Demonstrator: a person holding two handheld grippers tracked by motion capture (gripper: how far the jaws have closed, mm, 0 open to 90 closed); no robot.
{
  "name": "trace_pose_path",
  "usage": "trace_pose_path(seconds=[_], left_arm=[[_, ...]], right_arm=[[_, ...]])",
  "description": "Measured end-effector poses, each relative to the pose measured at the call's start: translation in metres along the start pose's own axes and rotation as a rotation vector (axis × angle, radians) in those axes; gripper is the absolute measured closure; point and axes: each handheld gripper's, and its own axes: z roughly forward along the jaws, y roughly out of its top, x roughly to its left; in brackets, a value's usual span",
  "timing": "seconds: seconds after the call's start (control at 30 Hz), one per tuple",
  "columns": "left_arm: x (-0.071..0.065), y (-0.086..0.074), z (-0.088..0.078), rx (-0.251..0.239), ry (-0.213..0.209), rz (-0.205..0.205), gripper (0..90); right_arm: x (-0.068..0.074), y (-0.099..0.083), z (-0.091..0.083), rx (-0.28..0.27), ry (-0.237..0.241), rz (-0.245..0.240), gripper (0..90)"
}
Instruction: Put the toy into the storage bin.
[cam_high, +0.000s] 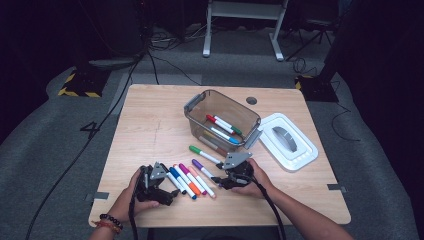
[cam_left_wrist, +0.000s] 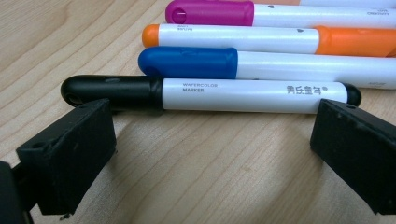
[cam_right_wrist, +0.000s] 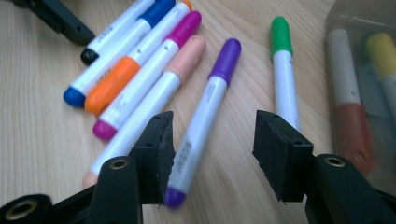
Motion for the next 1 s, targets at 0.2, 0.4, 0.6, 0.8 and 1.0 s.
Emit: trace_pose_path(seconds=[0.2,0.4,0.6,0.8,1.0], left_arm=[[0.000,0.000,0.000,0.000,0.000,0.000,0.5],[0.000,0.000,0.000,-0.002,0.002,0.001,0.5],[0.000,0.000,0.000,-0.002,-0.001,-0.001,0.5],[0.000,0.000,0.000,-0.003,-0.002,-0.001,0.5],[0.000,0.000,0.000,-0.001,-0.003,0.000,0.5]], right_arm=[[0.004,0.010,0.020,0.004,-0.016,0.011,47.4],[0.003,0.020,0.042,0.006,-0.030,0.037,48.2],[-0.003,0.023,0.055,0.015,-0.064,0.078,50.5],[-0.003,0.023,0.061,-0.007,-0.036,0.095,62.8],[-0.003,0.023,0.059,-0.004,-0.031,0.098,74.0]])
